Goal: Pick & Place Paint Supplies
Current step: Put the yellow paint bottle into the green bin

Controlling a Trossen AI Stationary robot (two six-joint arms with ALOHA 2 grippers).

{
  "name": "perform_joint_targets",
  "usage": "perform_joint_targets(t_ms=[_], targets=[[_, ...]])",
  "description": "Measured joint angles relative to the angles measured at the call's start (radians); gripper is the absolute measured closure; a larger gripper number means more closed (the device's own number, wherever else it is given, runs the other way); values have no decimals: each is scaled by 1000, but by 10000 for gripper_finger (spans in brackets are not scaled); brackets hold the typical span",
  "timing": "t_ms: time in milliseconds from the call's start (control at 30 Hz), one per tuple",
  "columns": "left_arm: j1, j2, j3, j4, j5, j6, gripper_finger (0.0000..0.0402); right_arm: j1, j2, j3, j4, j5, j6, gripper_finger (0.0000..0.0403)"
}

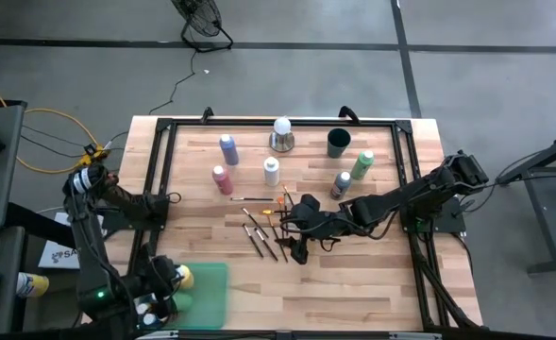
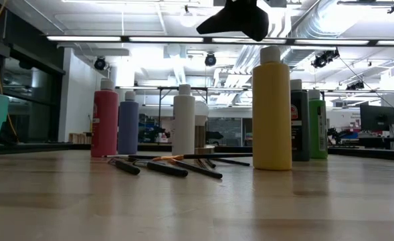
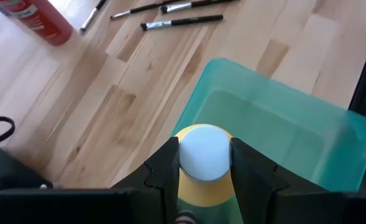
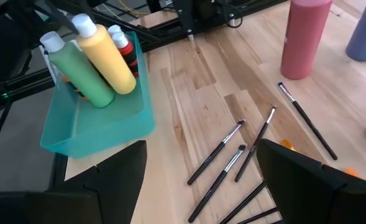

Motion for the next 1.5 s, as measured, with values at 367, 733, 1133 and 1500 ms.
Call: perform_joint_targets(t_ms=[367,733,1133,1500], targets=[[-41,0,-40,14,51,-34,290,0,0,0,-1,13,18,105],[-38,-1,-60,54,20,14,290,0,1,0,-1,14,58,105],[-38,1,-61,77,-34,12,290,0,1,0,-1,14,78,105],[-38,1,-79,82,-28,33,287,0,1,0,-1,14,89,105]])
